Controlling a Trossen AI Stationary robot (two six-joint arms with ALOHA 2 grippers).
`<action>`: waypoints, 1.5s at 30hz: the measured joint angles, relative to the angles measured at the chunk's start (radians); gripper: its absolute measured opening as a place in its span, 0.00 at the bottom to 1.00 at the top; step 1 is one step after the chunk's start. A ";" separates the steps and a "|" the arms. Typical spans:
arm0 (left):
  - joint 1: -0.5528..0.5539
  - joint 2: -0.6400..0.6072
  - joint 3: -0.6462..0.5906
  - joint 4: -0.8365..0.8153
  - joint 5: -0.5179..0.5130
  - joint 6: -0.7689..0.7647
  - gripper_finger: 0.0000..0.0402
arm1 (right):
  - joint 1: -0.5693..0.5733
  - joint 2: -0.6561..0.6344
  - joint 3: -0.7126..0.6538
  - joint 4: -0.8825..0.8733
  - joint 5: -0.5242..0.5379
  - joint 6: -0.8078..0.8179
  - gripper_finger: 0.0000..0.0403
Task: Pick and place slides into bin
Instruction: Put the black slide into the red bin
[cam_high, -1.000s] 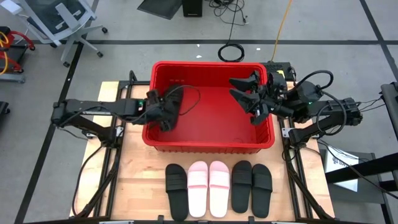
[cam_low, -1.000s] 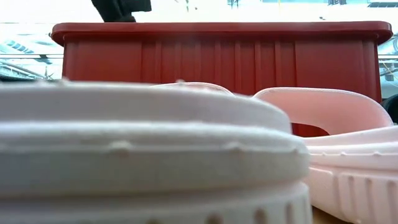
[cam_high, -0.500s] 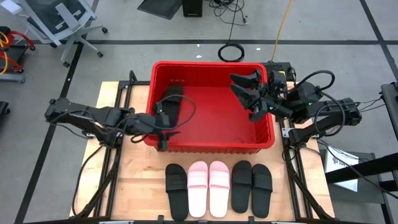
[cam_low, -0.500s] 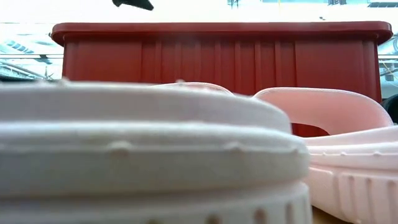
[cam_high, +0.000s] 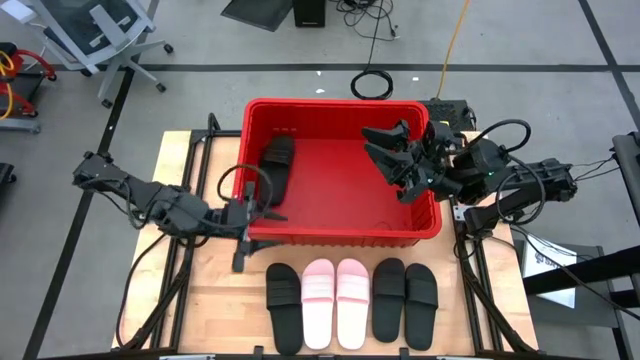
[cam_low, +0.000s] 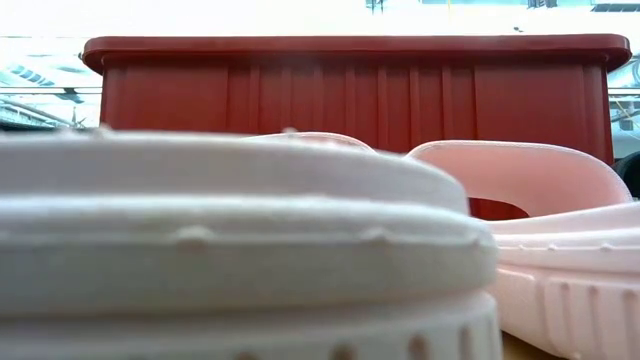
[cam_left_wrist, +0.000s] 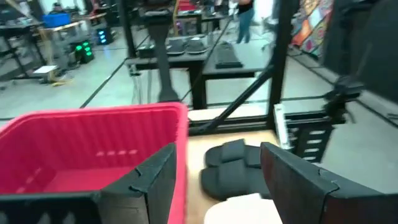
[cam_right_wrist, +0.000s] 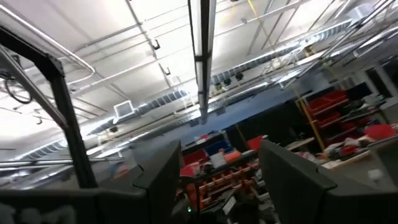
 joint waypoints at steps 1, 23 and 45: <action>-0.016 0.004 0.000 0.004 -0.006 -0.003 0.56 | 0.004 0.000 0.000 -0.003 -0.014 0.007 0.51; -0.286 0.274 0.200 -0.177 -0.266 -0.172 0.56 | 0.186 0.000 -0.014 -0.014 -0.047 0.007 0.51; -0.370 0.635 0.347 -0.472 -0.203 -0.386 0.56 | 0.323 0.006 -0.060 0.000 -0.043 -0.007 0.51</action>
